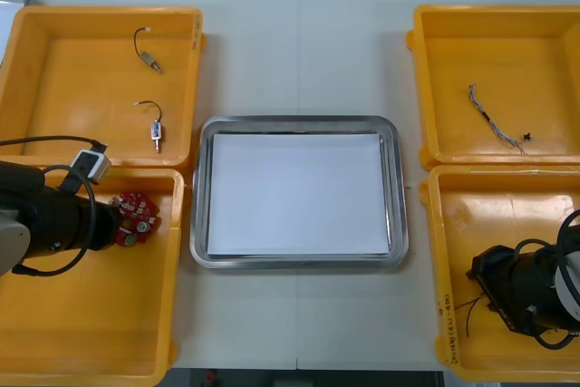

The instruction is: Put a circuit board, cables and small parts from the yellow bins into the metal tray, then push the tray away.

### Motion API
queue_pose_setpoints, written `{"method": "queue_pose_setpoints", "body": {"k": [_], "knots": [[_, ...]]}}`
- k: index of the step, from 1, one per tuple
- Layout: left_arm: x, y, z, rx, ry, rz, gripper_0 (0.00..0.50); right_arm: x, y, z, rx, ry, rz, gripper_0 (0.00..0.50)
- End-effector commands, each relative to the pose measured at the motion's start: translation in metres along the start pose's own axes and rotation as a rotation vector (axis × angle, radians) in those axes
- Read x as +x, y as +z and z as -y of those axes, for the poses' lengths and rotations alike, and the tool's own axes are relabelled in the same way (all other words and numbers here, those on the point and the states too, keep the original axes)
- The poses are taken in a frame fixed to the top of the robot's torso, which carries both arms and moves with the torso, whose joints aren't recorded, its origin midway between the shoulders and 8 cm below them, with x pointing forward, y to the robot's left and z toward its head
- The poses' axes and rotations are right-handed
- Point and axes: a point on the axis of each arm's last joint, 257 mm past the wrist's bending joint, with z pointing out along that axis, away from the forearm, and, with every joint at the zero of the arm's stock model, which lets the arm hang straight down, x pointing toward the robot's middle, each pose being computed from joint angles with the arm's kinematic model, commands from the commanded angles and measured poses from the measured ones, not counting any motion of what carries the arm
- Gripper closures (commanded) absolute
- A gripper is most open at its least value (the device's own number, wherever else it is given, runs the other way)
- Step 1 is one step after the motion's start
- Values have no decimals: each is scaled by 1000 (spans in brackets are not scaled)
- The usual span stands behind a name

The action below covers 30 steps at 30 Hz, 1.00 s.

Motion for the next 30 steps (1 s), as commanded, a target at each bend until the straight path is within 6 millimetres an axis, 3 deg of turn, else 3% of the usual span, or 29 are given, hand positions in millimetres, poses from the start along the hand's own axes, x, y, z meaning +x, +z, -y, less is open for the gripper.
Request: {"method": "queue_pose_setpoints", "body": {"k": [1,8,21,24,25,26,30], "knots": [[-15,-3,7,19,-53,29,500,10,6,9,11,23,-9,0],[-19,-22,4,5,-44,6,500,8,11,11,8,27,0,0],[-37,-84,-8,-20,-46,-24,500,7,18,15,6,31,8,0],[-40,-100,-8,-42,-23,-48,499,8,18,14,5,32,6,401],[-41,-102,-7,-45,-19,-51,499,8,18,14,5,32,6,460],[-41,-106,-6,-50,-11,-61,500,8,18,15,6,31,5,500],[-46,-118,-3,-60,13,-76,498,8,18,17,10,33,6,500]]}}
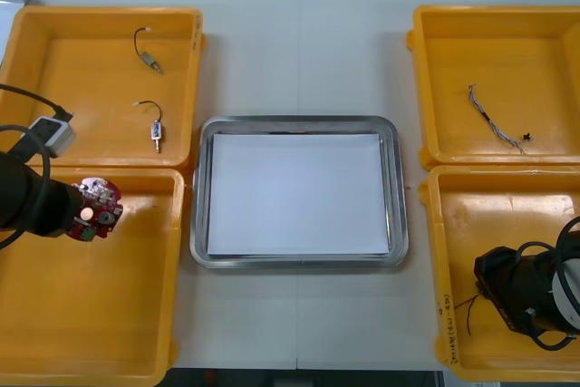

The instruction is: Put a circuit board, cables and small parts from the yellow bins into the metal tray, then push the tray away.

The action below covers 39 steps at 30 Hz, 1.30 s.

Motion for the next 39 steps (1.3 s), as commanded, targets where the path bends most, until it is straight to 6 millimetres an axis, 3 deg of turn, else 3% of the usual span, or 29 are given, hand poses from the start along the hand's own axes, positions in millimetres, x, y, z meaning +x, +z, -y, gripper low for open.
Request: {"method": "queue_pose_setpoints", "body": {"k": [1,13,23,34,36,39], "knots": [[-31,-32,10,-2,-4,58,500,16,10,15,25,20,-29,500],[-55,-49,52,79,88,61,498,1,-6,14,10,-9,-20,500],[-77,-49,111,140,185,77,499,-31,-67,16,37,-93,55,500],[-95,-32,171,159,274,67,500,-46,-112,10,50,-240,24,500],[-100,-26,184,159,288,65,498,-50,-124,7,51,-316,10,500],[-106,-17,201,164,302,65,498,-65,-142,-13,-5,-391,39,500]]}}
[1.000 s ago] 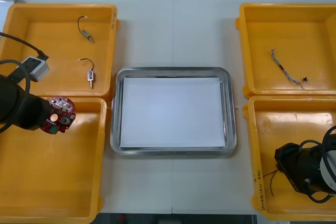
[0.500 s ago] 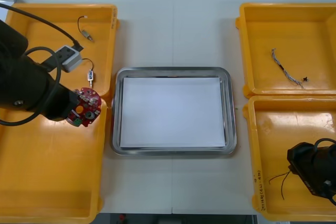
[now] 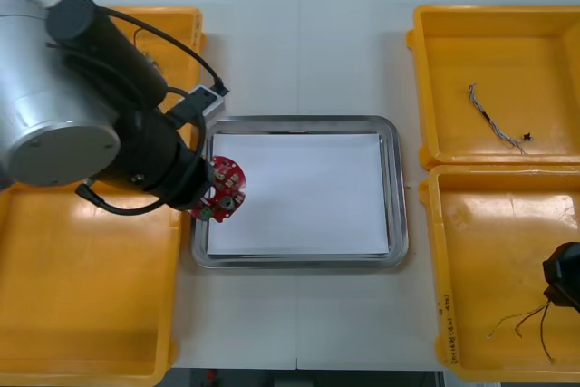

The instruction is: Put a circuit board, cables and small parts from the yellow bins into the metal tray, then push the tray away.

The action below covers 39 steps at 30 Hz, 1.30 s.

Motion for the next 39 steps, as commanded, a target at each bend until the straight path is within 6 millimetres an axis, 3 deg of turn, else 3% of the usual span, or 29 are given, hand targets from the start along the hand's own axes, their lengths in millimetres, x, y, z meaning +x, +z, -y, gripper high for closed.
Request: {"method": "queue_pose_setpoints", "body": {"k": [1,5,10,20,28,37,39], "knots": [[-34,7,26,9,-11,44,499,-47,-49,-24,-74,-169,134,500],[-39,24,33,13,-10,44,499,-68,-75,-36,-108,-257,191,500],[-39,51,41,7,10,48,498,-89,-105,-31,-69,-419,253,500],[-36,81,44,5,9,42,498,-122,-156,-42,-14,-684,374,500],[-28,91,39,-19,22,24,498,-119,-162,-55,-22,-884,356,500],[-19,98,37,-30,25,4,493,-100,-149,-63,26,-1116,288,500],[-18,101,37,-30,23,1,451,-94,-151,-68,20,-1149,287,500]]}}
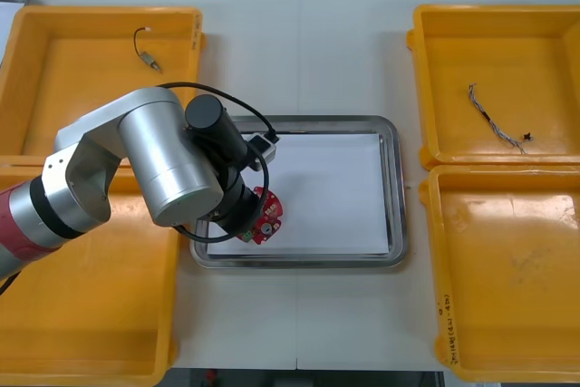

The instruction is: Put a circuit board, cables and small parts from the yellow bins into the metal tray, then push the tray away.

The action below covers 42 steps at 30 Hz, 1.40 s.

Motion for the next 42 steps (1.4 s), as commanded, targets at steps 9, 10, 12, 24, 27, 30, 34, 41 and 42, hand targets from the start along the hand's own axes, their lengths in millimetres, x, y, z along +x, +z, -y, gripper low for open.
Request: {"method": "queue_pose_setpoints", "body": {"k": [9,10,12,24,27,30,34,41,42], "knots": [[-15,-2,-2,-16,-60,35,113,-14,-16,-46,-76,-233,-7,500],[-16,-2,-1,-14,-61,35,46,-14,-16,-49,-78,-250,-5,500],[-15,-2,-1,-14,-61,36,0,-16,-17,-54,-79,-277,1,500],[-26,-51,-10,20,-118,48,0,-6,-16,-83,-99,-408,-13,500],[-28,-70,-16,44,-149,46,0,-6,-17,-87,-97,-431,-12,500],[-28,-85,-25,54,-176,43,0,-4,-17,-89,-98,-440,-13,500],[-27,-105,-41,39,-210,41,0,-4,-17,-90,-100,-450,-12,500],[-25,-137,-74,-37,-258,39,0,-4,-17,-94,-109,-463,-14,500],[-29,-142,-78,-40,-271,54,0,-4,-17,-94,-109,-464,-14,500]]}}
